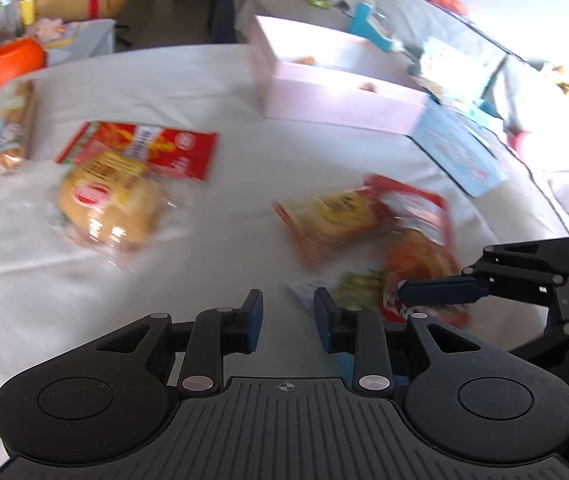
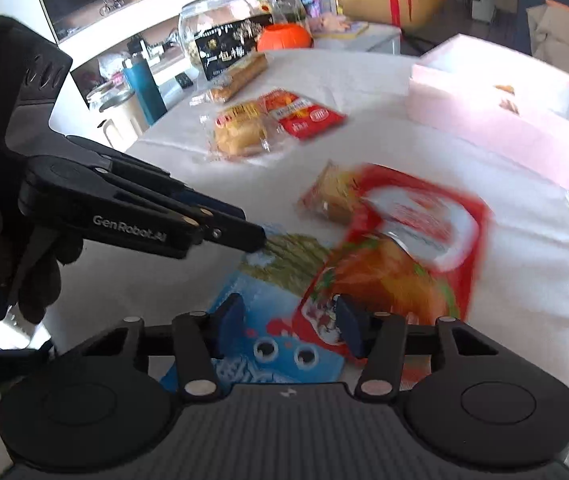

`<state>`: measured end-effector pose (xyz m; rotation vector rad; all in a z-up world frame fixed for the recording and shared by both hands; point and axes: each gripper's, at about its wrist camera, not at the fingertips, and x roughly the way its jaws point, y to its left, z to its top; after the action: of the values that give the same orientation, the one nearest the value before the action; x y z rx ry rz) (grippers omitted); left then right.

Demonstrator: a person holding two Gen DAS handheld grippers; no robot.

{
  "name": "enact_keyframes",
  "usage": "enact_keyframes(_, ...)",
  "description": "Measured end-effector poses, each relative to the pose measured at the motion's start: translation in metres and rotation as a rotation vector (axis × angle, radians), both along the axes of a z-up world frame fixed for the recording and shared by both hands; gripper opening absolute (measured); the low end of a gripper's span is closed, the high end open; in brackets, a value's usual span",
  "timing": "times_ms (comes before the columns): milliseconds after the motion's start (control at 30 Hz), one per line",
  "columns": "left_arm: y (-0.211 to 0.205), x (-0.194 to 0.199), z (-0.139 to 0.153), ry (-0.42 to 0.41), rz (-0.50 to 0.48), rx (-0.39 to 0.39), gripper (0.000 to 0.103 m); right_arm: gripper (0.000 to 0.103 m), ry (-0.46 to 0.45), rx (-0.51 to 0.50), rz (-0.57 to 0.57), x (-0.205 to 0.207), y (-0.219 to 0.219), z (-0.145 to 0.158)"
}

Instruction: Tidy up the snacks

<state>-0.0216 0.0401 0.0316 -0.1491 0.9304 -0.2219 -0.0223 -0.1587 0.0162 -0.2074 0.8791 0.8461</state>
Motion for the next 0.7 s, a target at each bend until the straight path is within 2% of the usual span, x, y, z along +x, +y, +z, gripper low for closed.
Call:
enact_keyframes(133, 0.016, 0.01, 0.001, 0.002, 0.059, 0.043, 0.03, 0.051, -0.052, 0.004, -0.002, 0.01, 0.019, -0.001)
enact_keyframes(233, 0.024, 0.011, 0.009, -0.015, 0.074, 0.048, 0.03, 0.052, -0.037, 0.001, -0.002, 0.02, 0.02, 0.009)
enact_keyframes(333, 0.026, 0.009, 0.013, -0.026, 0.075, 0.047, 0.03, 0.069, 0.052, 0.015, 0.039, 0.026, 0.008, 0.019)
enact_keyframes(367, 0.026, 0.008, 0.014, -0.028, 0.074, 0.047, 0.03, 0.073, 0.077, 0.002, 0.058, 0.024, 0.003, 0.021)
enact_keyframes(567, 0.021, 0.006, 0.014, -0.034, 0.053, 0.045, 0.03, 0.073, 0.122, -0.202, 0.146, -0.009, -0.008, 0.012)
enact_keyframes(700, 0.022, 0.005, 0.017, -0.039, 0.047, 0.046, 0.03, 0.073, 0.129, -0.257, 0.222, -0.031, -0.004, 0.003)
